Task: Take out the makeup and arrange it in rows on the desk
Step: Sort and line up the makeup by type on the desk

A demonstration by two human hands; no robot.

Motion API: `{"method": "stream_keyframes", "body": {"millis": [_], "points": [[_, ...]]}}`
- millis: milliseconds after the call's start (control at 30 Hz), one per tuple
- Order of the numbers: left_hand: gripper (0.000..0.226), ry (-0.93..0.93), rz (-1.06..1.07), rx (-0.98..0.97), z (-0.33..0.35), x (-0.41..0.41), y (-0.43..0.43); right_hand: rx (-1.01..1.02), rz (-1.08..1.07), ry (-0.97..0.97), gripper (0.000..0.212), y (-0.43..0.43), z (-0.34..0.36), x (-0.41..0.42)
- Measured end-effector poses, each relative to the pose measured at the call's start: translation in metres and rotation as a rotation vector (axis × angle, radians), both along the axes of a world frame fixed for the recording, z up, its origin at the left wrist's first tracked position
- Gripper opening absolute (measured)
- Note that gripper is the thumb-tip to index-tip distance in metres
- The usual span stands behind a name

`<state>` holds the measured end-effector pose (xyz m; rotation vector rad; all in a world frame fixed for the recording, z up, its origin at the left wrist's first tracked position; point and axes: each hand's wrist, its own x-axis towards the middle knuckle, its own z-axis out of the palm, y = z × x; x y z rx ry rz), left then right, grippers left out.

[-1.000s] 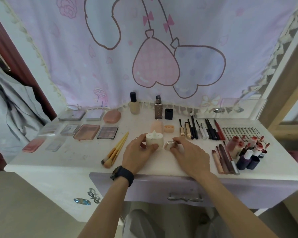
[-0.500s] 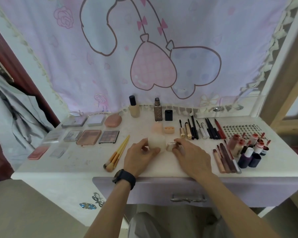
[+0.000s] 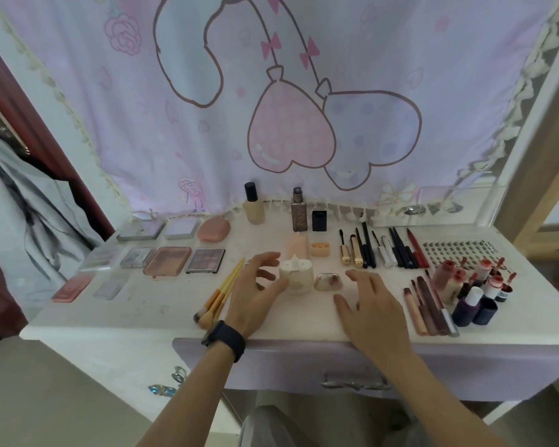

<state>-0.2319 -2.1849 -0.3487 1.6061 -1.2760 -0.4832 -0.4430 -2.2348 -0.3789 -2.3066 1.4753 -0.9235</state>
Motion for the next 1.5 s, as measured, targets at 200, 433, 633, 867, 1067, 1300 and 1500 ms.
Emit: {"method": "stream_keyframes", "body": {"millis": [200,433,633,867,1067,1300,1500], "points": [[0.037,0.001,0.191,-0.013,0.046,0.032,-0.044,-0.186,-0.117,0.2,0.041,0.002,-0.01,-0.001],[0.074,-0.228,0.378,0.336,0.052,0.07,-0.116,-0.139,-0.101,0.225,0.061,0.002,-0.016,0.0],[0.085,-0.125,0.421,0.376,0.04,0.069,-0.153,-0.092,-0.109,0.294,0.062,0.004,-0.014,0.003],[0.043,-0.163,0.52,0.374,0.028,0.061,-0.161,-0.086,-0.104,0.298,0.061,0.003,-0.015,0.003],[0.037,-0.081,0.464,0.311,0.028,0.064,-0.142,-0.087,-0.106,0.274,0.062,0.002,-0.015,0.003],[0.051,0.07,0.411,0.183,0.044,0.064,-0.1,-0.052,-0.091,0.334,0.069,0.003,-0.012,0.0],[0.038,0.418,0.26,-0.063,0.068,0.039,-0.052,-0.002,-0.067,0.323,0.062,0.004,-0.01,-0.004]]}}
